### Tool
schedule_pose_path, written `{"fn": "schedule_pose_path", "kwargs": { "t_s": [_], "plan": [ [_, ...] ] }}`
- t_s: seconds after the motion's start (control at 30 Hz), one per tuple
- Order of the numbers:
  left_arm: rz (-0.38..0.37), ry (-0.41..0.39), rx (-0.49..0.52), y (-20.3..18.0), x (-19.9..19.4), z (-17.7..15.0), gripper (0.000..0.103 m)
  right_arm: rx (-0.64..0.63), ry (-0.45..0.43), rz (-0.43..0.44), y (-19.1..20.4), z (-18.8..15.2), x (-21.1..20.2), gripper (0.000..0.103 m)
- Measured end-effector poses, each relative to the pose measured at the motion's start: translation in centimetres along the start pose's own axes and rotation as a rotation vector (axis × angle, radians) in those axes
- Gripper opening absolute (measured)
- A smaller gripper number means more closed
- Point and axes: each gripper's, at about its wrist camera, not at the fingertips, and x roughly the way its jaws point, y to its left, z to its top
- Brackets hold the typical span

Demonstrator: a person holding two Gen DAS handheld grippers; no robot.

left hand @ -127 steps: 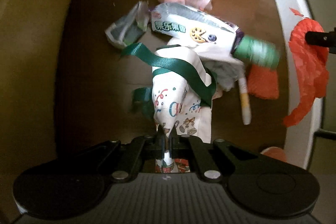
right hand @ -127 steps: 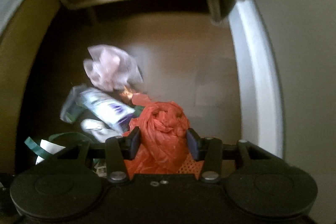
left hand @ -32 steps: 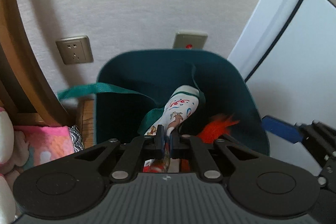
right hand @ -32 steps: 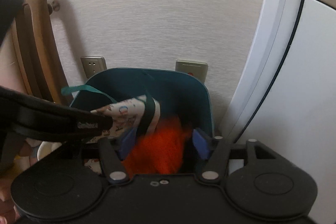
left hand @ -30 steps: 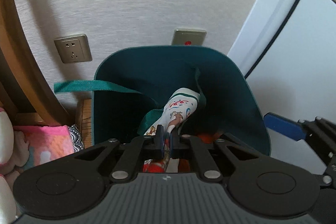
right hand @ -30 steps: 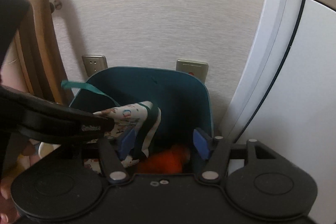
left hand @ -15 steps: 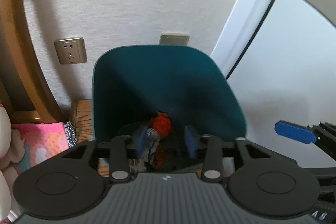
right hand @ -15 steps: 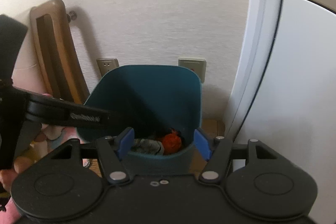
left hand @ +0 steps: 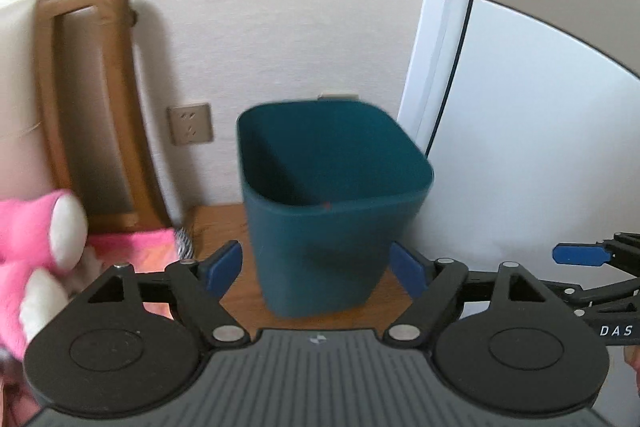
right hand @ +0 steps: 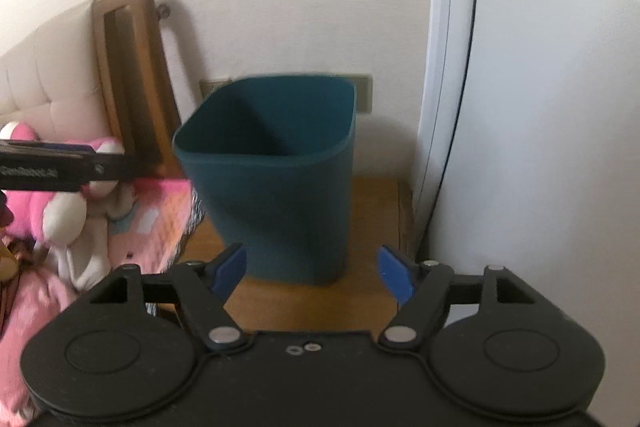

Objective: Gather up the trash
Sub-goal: 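Lower both tools back down to the remaining floor trash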

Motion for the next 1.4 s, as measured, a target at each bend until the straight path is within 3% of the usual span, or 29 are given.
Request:
{"fn": "schedule_pose_path", "kwargs": {
  "t_s": [0.3,0.53,0.83,1.03,1.17,1.4],
  "plan": [
    [0.075,0.103,-0.035,-0.2,0.5,-10.1,0.081,0.064,0.097,0.025,-0.6,-8.5,1.3,0.087],
    [0.089,0.298,-0.109,0.8,6.1,-20.2,0.081,0.143,0.227,0.064,-1.7,-17.4,5.9,0.091],
    [0.118,0.504,-0.165,0.6,14.0,-34.7,0.081,0.148,0.409,0.035,-2.9,-28.9,14.1,0.091],
    [0.110,0.646,-0.195,-0.5,19.2,-44.6,0.081,0.063,0.444,0.067,-3.5,-34.7,20.0,0.091],
    [0.144,0.727,-0.191,-1.3,22.8,-51.1,0.081,0.009,0.447,0.101,-3.7,-38.1,24.9,0.091],
    [0.146,0.821,-0.267,-0.2,28.8,-60.3,0.081,-0.078,0.489,0.066,-5.5,-43.8,34.3,0.091]
  ]
}}
